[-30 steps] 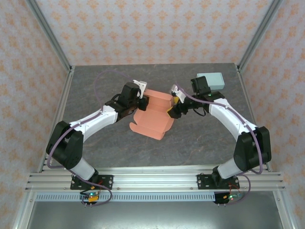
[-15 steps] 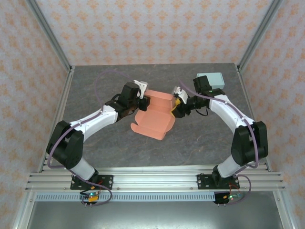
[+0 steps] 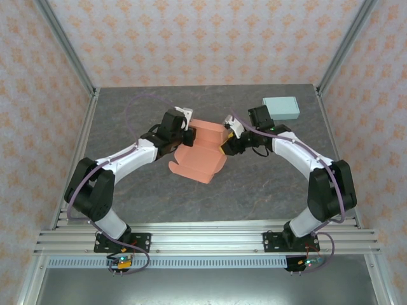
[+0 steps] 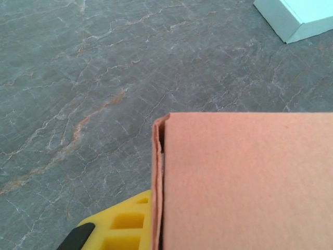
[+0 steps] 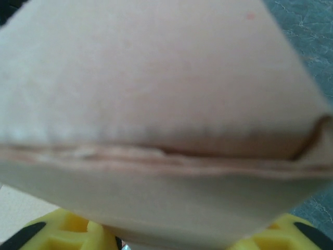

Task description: Fold the paper box

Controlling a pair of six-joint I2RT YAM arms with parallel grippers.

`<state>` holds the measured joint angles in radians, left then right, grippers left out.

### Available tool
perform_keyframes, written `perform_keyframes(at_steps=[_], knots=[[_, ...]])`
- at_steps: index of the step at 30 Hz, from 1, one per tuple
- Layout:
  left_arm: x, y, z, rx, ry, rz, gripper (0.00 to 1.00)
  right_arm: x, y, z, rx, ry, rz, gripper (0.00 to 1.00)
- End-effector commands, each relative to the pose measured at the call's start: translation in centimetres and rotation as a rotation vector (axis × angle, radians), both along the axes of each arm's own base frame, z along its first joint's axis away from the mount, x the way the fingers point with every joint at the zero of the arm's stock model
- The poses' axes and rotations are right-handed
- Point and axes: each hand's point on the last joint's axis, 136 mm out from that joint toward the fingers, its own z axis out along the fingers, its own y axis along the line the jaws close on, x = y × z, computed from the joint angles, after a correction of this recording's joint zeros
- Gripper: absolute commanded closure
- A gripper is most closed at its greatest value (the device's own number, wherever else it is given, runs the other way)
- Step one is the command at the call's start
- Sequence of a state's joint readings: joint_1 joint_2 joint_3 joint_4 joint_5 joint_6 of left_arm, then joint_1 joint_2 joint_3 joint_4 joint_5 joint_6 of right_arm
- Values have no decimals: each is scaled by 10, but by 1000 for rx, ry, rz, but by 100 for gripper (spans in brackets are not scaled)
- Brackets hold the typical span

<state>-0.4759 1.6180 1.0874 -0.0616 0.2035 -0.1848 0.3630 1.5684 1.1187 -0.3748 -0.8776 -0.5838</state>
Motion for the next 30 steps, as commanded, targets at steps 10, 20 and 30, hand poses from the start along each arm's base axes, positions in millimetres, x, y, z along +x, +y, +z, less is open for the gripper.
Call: perform_keyframes(at_steps=[10, 20, 30], knots=[[-7, -21, 10, -28, -17, -76, 100, 0, -20, 45, 1, -117, 20, 34], [-9, -20, 6, -30, -9, -77, 100, -3, -16, 58, 68, -63, 76, 38], [-8, -21, 8, -33, -11, -80, 100, 10, -7, 52, 80, -44, 33, 64]])
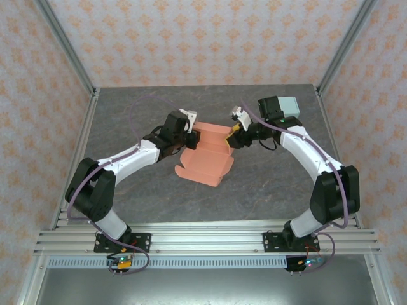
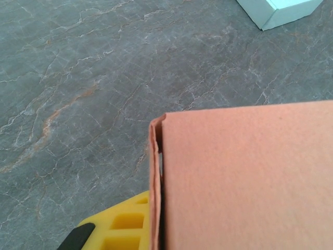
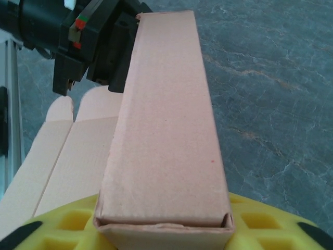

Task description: Fold the paper box

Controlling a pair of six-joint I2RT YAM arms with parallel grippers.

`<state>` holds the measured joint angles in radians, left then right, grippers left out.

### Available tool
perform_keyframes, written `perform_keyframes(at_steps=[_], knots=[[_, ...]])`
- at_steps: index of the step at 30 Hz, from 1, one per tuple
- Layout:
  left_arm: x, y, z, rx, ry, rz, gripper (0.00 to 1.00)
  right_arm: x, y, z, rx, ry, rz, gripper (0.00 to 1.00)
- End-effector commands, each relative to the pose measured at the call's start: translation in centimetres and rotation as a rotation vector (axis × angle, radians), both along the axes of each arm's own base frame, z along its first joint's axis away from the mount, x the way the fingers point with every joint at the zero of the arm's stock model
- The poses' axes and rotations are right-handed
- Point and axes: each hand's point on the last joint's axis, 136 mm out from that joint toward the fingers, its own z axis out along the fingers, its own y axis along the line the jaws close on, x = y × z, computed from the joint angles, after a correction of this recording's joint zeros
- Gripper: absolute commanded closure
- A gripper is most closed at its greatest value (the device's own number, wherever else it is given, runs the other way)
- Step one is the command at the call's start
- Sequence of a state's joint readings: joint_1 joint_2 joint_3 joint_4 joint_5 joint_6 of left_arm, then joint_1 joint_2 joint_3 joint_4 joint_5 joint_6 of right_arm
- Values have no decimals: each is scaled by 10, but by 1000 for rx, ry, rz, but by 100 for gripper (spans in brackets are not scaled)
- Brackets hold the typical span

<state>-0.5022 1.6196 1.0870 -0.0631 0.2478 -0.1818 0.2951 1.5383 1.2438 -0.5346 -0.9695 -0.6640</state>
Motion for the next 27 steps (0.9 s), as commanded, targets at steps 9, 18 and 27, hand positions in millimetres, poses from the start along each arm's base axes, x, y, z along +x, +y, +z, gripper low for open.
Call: perform_keyframes(at_steps=[9, 18, 27], knots=[[14, -1, 19, 24, -48, 24, 100, 34, 13, -13, 29, -24, -259, 54], [19, 25, 33, 502, -87, -198, 100, 24, -30, 38, 163, -123, -426, 27], [36, 26, 19, 823, 17, -487, 100, 51, -165, 92, 211, -130, -1174, 21]])
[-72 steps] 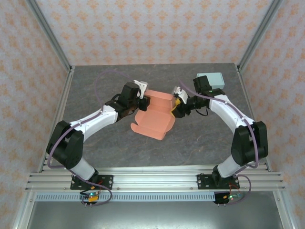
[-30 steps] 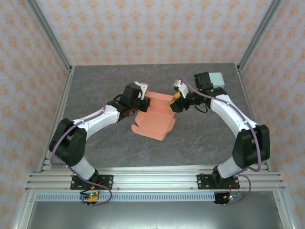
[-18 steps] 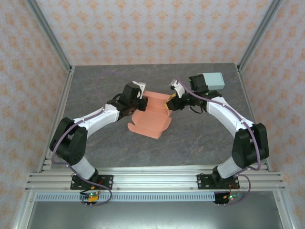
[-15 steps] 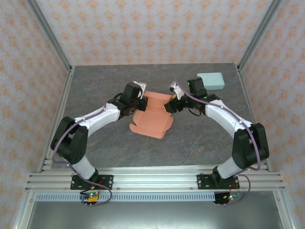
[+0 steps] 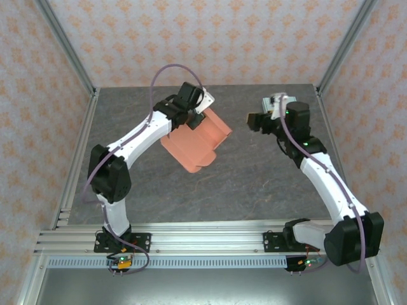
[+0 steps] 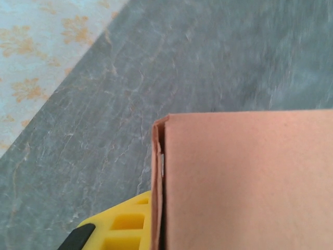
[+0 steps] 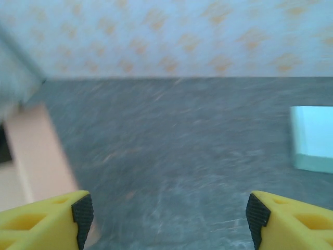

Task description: Fold the paper box

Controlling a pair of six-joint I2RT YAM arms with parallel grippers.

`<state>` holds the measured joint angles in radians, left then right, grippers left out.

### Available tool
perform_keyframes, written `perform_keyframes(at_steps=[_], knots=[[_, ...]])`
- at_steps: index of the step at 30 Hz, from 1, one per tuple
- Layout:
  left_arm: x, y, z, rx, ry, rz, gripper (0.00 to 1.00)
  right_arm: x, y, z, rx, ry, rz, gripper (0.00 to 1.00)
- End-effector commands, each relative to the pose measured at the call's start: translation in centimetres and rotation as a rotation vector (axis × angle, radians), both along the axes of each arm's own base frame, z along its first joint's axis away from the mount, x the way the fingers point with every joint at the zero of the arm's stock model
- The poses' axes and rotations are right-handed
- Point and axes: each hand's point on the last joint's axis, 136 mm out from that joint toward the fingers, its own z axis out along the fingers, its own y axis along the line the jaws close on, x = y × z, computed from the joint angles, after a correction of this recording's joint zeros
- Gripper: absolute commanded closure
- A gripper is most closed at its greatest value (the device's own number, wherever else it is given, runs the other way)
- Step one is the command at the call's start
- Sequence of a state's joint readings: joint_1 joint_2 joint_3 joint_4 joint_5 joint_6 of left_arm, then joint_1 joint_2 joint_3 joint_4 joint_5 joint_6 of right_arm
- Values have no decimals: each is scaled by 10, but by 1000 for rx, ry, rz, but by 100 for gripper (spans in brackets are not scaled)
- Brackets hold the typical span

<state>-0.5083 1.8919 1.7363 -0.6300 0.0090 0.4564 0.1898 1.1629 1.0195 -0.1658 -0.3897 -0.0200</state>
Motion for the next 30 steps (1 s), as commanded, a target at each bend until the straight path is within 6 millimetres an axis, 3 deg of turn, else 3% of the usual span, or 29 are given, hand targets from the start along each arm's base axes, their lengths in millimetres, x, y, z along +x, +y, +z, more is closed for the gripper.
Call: perform_keyframes(at_steps=[1, 6, 9, 12, 13, 14, 15, 19, 22, 25, 26, 30], knots=[[-25, 16, -34, 237, 179, -169, 100, 5, -57, 11, 92, 24, -328, 21], [-49, 10, -59, 374, 323, -376, 100, -1, -93, -11, 156, 55, -531, 21], [-55, 14, -75, 487, 361, -425, 100, -1, -92, -20, 197, 74, -547, 21], [-55, 12, -83, 550, 379, -459, 88, 3, -80, -33, 237, 123, -501, 22], [-51, 8, -83, 567, 357, -461, 75, 4, -77, -39, 237, 145, -485, 21], [-44, 4, -81, 575, 318, -449, 55, 4, -75, -46, 234, 167, -481, 21], [-40, -3, -77, 569, 282, -445, 2, 5, -74, -53, 228, 187, -478, 20], [-32, -29, -37, 443, 123, -430, 0, 12, -51, -69, 153, 212, -302, 22], [-33, -33, -6, 371, 54, -407, 0, 17, -28, -78, 88, 221, -128, 24], [-40, -29, 19, 318, 15, -366, 0, 23, 0, -80, 1, 208, 50, 28], [-43, -24, 36, 288, -21, -336, 0, 23, 13, -80, -42, 198, 130, 28], [-46, 1, 72, 88, -91, -114, 0, 22, 66, -99, -300, 198, 433, 31]])
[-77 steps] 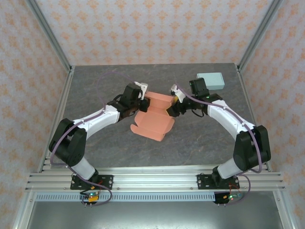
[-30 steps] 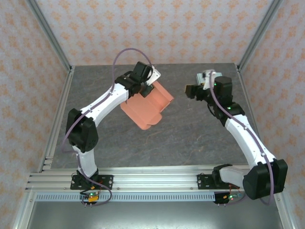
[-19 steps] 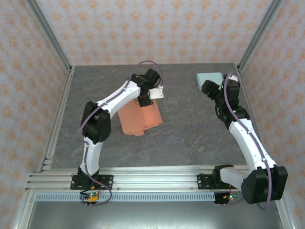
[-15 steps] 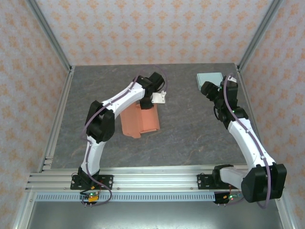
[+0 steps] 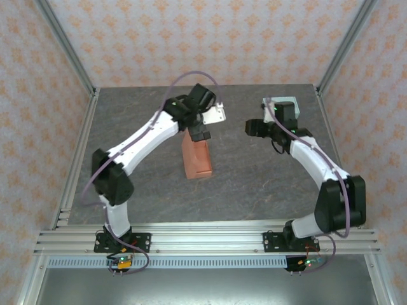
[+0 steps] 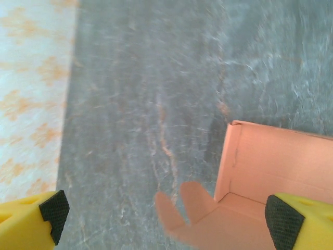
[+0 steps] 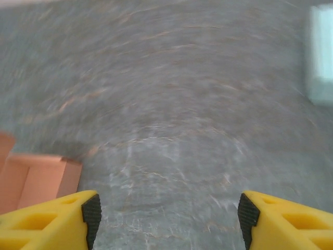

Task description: Fold the paper box

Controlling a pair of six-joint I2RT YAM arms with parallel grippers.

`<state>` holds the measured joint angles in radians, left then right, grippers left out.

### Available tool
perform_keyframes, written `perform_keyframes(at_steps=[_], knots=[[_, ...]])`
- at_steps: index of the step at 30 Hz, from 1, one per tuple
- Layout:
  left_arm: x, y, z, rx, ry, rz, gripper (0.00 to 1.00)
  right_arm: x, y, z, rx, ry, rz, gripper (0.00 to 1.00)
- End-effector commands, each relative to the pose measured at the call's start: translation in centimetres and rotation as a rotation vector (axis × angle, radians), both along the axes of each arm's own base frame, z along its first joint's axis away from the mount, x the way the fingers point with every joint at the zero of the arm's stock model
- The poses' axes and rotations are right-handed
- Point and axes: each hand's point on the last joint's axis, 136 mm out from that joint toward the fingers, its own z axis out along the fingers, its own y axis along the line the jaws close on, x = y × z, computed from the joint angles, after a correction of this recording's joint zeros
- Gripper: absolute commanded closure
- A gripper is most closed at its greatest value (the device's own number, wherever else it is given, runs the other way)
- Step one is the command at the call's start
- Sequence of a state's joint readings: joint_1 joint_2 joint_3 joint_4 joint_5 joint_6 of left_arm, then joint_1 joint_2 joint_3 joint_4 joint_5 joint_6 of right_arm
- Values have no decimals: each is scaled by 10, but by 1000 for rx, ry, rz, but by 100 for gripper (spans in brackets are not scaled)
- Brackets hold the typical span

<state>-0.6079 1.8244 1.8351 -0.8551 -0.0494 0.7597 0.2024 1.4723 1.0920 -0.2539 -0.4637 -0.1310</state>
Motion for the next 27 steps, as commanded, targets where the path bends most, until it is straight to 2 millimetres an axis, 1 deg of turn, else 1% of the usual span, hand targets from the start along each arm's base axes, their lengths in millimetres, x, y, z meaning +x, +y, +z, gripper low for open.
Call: perform_keyframes(at_steps=[1, 3, 4, 6, 7, 8, 9, 11, 13, 14, 15, 16, 18, 19, 20, 23, 26, 27], knots=[[3, 29, 44, -280, -74, 274, 0, -8, 56, -1, -173, -73, 416, 33], [0, 52, 53, -505, -20, 457, 0, -8, 77, -12, -207, -73, 557, 35], [-4, 61, 52, -627, 40, 523, 0, -10, 87, -20, -216, -74, 639, 35], [-10, 74, 48, -818, 117, 629, 0, -15, 107, -29, -234, -96, 792, 36], [-14, 79, 45, -894, 152, 654, 0, -20, 117, -33, -236, -123, 886, 38], [-17, 84, 44, -934, 163, 682, 0, -25, 128, -37, -237, -139, 956, 38], [-20, 94, 41, -959, 164, 734, 0, -28, 138, -42, -252, -167, 1029, 38], [-26, 114, 35, -984, 163, 837, 0, -21, 155, -52, -302, -196, 1076, 38], [-31, 138, 20, -1025, 175, 1005, 0, -12, 165, -70, -387, -188, 1117, 38], [-33, 147, 12, -1047, 201, 1067, 0, -10, 169, -78, -417, -178, 1140, 38], [-35, 150, 5, -1085, 246, 1094, 0, -8, 173, -84, -446, -170, 1163, 39], [-36, 149, 1, -1134, 293, 1090, 0, -6, 177, -89, -470, -166, 1181, 41], [-37, 150, -6, -1205, 329, 1104, 0, -4, 187, -96, -494, -171, 1199, 42], [-38, 151, -10, -1209, 325, 1109, 0, -4, 191, -100, -502, -171, 1209, 42], [-39, 155, -13, -1199, 314, 1125, 0, -4, 196, -104, -514, -171, 1214, 43], [-43, 167, -21, -1135, 285, 1186, 0, 0, 206, -119, -587, -157, 1229, 51], [-44, 169, -27, -1102, 292, 1190, 3, 6, 215, -131, -634, -158, 1220, 60], [-45, 170, -31, -1091, 296, 1192, 5, 9, 217, -133, -641, -159, 1209, 64]])
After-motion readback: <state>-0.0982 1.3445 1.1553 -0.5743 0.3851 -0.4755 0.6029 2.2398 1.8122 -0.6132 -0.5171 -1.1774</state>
